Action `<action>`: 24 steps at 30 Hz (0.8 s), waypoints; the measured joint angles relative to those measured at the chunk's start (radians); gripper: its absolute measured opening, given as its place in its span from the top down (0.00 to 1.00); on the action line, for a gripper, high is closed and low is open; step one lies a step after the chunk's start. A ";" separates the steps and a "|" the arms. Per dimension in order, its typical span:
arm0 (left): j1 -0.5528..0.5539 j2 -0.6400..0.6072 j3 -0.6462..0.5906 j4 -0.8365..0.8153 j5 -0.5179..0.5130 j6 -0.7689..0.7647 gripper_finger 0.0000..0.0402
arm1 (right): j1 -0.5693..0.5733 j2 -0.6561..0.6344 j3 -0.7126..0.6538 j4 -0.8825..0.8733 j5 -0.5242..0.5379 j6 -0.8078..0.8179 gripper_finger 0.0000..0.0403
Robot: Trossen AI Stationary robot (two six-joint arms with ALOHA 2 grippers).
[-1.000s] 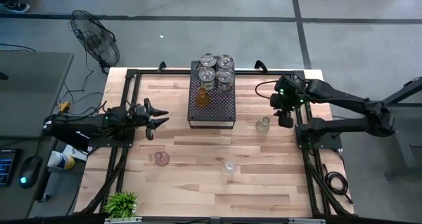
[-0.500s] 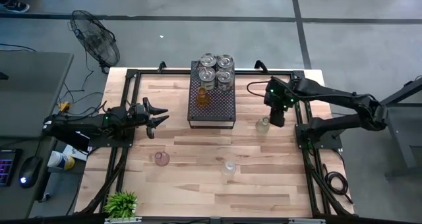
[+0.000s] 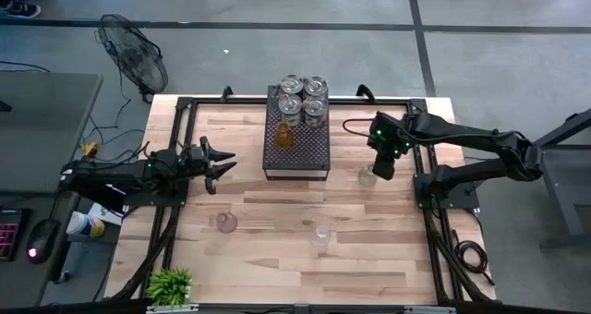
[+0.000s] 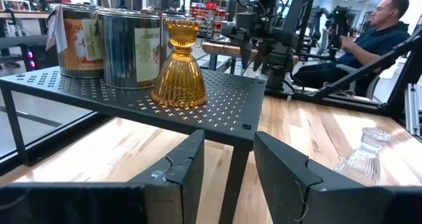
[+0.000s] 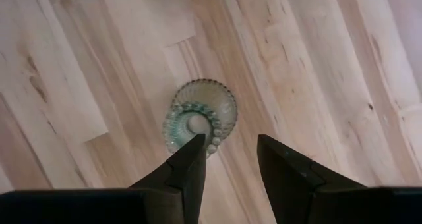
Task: Pick & Place candle stick holders
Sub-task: Put the green candle holder on the black shelf
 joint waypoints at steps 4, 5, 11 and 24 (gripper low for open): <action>0.000 0.000 0.000 -0.001 0.000 -0.002 0.68 | 0.030 0.000 -0.007 0.021 0.007 0.028 0.68; 0.000 0.000 0.000 -0.001 0.000 -0.002 0.68 | 0.035 0.000 -0.015 0.032 0.007 0.037 0.68; 0.000 0.000 0.000 -0.003 0.000 -0.002 0.68 | 0.046 0.000 -0.061 0.051 0.046 0.089 0.68; 0.000 0.000 0.000 -0.004 0.008 -0.001 0.68 | 0.045 0.009 -0.061 0.058 0.054 0.110 0.68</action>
